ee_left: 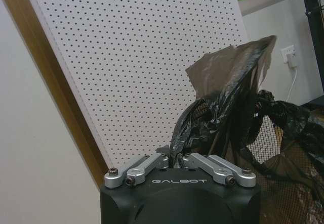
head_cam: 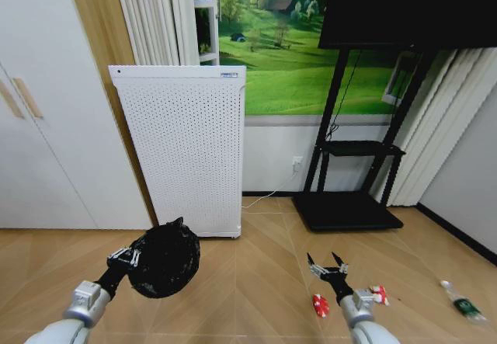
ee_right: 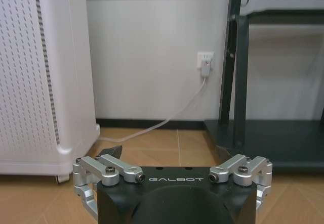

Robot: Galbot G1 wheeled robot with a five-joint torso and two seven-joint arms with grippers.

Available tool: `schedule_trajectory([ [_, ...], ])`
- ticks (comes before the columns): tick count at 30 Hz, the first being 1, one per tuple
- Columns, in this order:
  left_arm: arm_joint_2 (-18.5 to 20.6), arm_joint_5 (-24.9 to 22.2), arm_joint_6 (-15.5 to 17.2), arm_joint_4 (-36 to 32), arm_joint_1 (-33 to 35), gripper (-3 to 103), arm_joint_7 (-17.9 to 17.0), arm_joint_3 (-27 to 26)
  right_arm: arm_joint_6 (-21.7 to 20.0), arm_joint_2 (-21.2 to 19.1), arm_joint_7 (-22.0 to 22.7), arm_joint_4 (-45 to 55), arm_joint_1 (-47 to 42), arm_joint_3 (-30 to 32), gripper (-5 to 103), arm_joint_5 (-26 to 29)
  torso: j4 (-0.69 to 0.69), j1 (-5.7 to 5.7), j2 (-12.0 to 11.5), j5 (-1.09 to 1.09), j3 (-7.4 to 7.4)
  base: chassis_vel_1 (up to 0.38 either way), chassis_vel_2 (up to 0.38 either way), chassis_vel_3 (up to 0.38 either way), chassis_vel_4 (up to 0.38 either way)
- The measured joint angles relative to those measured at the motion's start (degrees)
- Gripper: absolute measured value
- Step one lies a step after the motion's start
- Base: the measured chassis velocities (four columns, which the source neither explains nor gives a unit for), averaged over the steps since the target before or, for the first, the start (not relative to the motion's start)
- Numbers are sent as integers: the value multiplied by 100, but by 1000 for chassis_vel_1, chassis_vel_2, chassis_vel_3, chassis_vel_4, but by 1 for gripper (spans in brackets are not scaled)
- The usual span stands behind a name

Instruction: Pick up the trash bin and place the garbage on the floor into it.

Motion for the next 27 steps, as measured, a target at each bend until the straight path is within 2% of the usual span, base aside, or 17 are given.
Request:
schedule_trajectory([
  [6, -1, 0, -8, 39, -4, 6, 1, 7, -89, -133, 138, -271, 90, -216, 100, 23, 0, 0, 0, -3, 0, -12, -11, 3, 4],
  [10, -16, 5, -9, 155, -86, 6, -16, 76, -451, -582, 521, -1134, 322, -804, 100, 351, 6, 0, 0, -5, 0, 0, 0, 0, 0],
  [12, -17, 30, -9, 302, -235, 6, -21, 163, -560, -866, 651, -1797, 492, -1234, 100, 415, 3, 0, 0, -4, 0, 0, 0, 0, 0],
  [19, -21, 97, 1, 432, -378, 6, -24, 278, -563, -932, 701, -2278, 719, -1613, 100, 374, 5, 0, 0, -3, 0, 0, 0, 0, 0],
  [27, -120, 231, -2, 607, -523, 6, -25, 475, -546, -886, 796, -3246, 1388, -2180, 100, 221, 4, 0, 0, -3, 0, 0, 0, 0, 0],
])
